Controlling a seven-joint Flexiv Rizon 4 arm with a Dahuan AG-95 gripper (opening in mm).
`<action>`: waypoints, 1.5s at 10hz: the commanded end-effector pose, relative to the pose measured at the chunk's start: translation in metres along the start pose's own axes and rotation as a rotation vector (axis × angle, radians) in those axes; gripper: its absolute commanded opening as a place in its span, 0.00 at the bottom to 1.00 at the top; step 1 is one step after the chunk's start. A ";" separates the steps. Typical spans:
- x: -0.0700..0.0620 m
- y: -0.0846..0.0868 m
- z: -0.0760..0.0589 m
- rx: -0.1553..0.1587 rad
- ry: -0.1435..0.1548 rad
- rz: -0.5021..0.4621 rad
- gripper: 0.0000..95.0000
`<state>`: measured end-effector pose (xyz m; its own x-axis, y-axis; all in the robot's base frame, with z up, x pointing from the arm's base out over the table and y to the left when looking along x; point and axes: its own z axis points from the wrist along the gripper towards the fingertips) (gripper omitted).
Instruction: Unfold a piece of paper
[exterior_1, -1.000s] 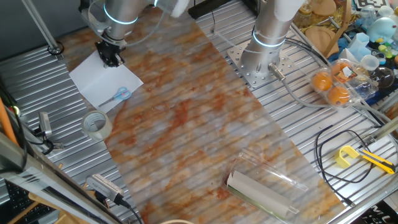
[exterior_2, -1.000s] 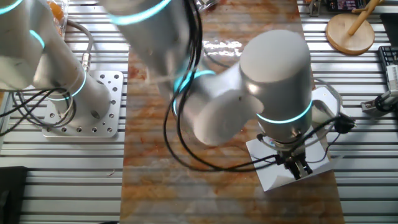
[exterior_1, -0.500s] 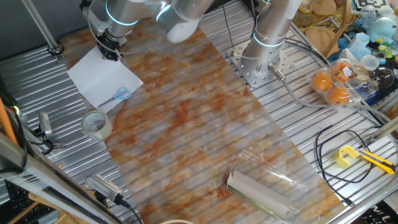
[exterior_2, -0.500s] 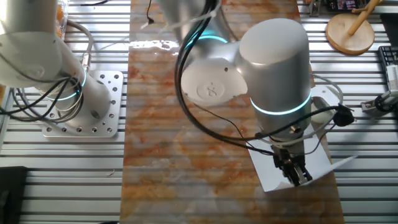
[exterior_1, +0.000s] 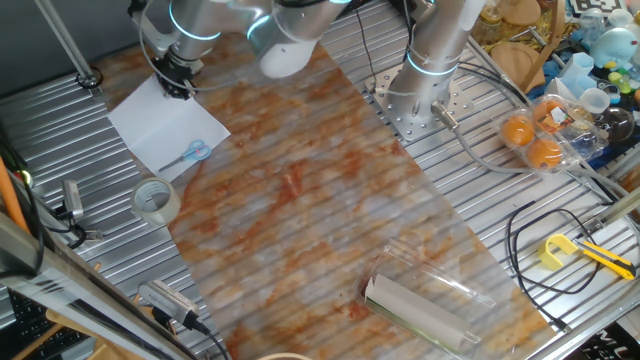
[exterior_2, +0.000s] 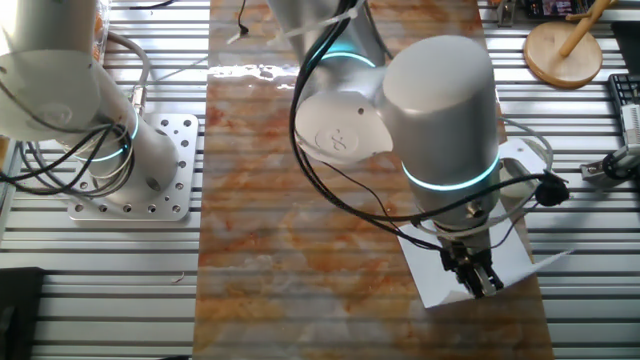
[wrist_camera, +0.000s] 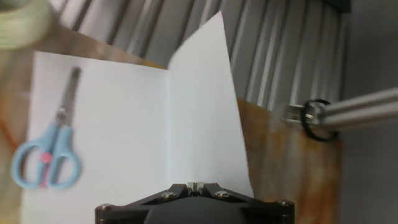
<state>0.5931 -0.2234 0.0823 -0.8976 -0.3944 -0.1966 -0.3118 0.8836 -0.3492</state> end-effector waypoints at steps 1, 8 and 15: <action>-0.007 0.012 0.003 -0.060 -0.026 -0.001 0.00; -0.007 0.013 0.009 -0.052 -0.018 -0.032 0.00; -0.007 0.013 0.015 -0.080 0.021 -0.093 0.00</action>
<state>0.6018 -0.2177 0.0650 -0.8688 -0.4710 -0.1528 -0.4077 0.8556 -0.3191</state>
